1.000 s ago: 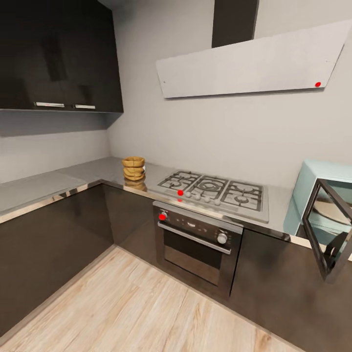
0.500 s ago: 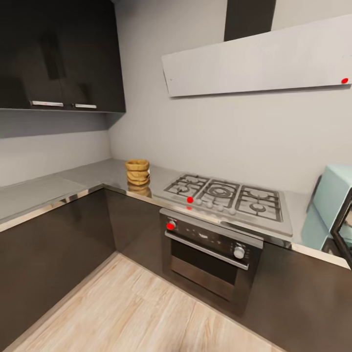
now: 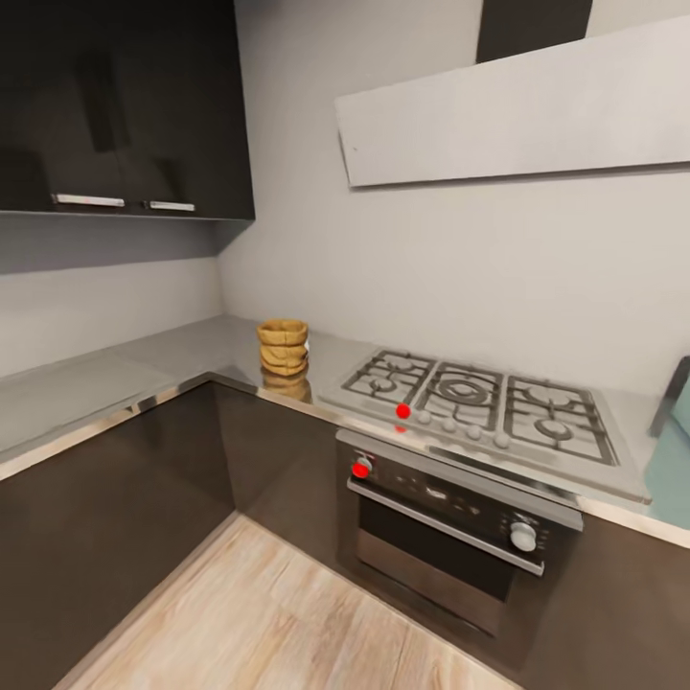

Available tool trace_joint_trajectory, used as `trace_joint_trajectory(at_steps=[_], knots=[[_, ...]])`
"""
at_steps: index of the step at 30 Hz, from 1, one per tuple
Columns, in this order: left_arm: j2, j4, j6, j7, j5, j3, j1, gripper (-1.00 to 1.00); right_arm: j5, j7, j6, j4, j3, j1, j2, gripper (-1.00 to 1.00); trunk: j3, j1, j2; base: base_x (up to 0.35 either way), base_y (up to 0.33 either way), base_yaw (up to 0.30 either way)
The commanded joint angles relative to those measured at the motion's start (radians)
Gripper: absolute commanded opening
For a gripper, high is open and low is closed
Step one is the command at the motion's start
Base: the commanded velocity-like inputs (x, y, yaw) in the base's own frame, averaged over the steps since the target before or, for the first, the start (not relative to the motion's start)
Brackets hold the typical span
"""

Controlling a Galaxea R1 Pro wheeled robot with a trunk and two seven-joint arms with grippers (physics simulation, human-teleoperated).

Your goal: In the kitchen, take the popcorn bag from the countertop, put it into the microwave, and heat it until the popcorn is cooked so the cooked popcorn ends up inside the bag.

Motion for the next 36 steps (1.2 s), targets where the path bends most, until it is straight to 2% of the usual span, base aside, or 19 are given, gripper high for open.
trace_joint_trajectory(at_steps=[1,10,23,36], knots=[[0.000,0.000,-0.002,0.002,0.005,0.001,0.000,1.00,0.010,-0.004,-0.005,0.003,-0.008,-0.001,0.000,1.00,-0.001,0.001,0.000,0.298,0.215,0.000],[0.000,0.000,-0.002,0.002,0.005,0.001,0.000,1.00,0.037,-0.004,-0.005,0.003,-0.008,-0.001,0.001,1.00,-0.001,0.001,0.000,0.305,0.156,0.000],[0.000,0.000,-0.004,0.002,0.003,0.002,0.000,1.00,0.038,-0.004,-0.005,0.003,-0.008,-0.001,0.001,1.00,-0.001,0.001,0.000,0.312,0.071,0.000],[0.000,0.000,-0.007,0.002,0.005,0.006,0.000,1.00,0.038,-0.006,-0.007,0.003,-0.008,-0.001,0.006,1.00,-0.001,0.001,0.000,0.024,0.001,0.000]])
